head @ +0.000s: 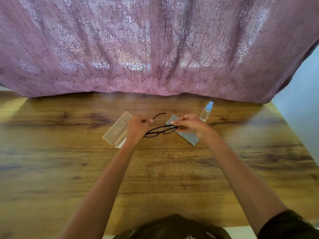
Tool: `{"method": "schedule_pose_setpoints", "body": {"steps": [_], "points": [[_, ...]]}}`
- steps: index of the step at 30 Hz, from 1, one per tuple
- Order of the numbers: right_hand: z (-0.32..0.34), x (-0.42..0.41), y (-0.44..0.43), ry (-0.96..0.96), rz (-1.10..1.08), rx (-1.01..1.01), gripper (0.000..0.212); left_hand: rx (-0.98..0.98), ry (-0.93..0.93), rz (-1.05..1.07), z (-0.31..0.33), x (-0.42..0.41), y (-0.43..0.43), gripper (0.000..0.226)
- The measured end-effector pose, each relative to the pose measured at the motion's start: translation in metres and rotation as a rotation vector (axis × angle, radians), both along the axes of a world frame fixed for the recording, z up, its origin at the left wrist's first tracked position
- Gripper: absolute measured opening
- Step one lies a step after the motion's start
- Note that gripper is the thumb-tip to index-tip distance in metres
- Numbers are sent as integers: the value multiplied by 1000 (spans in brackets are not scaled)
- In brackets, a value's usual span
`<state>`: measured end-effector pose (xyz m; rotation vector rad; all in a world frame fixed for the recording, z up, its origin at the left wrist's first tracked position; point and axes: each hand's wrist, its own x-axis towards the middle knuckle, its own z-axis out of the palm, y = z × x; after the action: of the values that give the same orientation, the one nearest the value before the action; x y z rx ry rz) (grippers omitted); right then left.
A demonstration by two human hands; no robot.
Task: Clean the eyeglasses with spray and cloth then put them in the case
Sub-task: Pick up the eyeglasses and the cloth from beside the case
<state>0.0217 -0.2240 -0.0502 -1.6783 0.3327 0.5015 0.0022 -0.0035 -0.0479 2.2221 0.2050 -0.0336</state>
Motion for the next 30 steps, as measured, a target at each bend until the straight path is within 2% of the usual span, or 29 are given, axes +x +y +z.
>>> {"method": "schedule_pose_setpoints", "body": {"steps": [3,6,10,15,18,22,24,30], "points": [[2,-3,-2,19,77,-6,43,-108,-8,68,1,6,9,22],[2,-6,-3,1,153,-32,45,-190,0,140,1,12,19,16],[0,-8,-2,-21,192,-48,53,-292,63,238,0,19,29,22],[4,-9,3,-39,241,-90,32,-292,69,237,1,17,29,12],[8,-9,7,-90,182,-112,24,-331,64,248,4,17,29,10],[12,-10,12,-170,52,-104,10,-379,31,249,9,17,28,22],[12,-10,14,-208,-49,-103,11,-398,12,233,11,16,28,24],[17,-9,15,-246,-269,-54,15,-397,-3,122,15,12,29,9]]}}
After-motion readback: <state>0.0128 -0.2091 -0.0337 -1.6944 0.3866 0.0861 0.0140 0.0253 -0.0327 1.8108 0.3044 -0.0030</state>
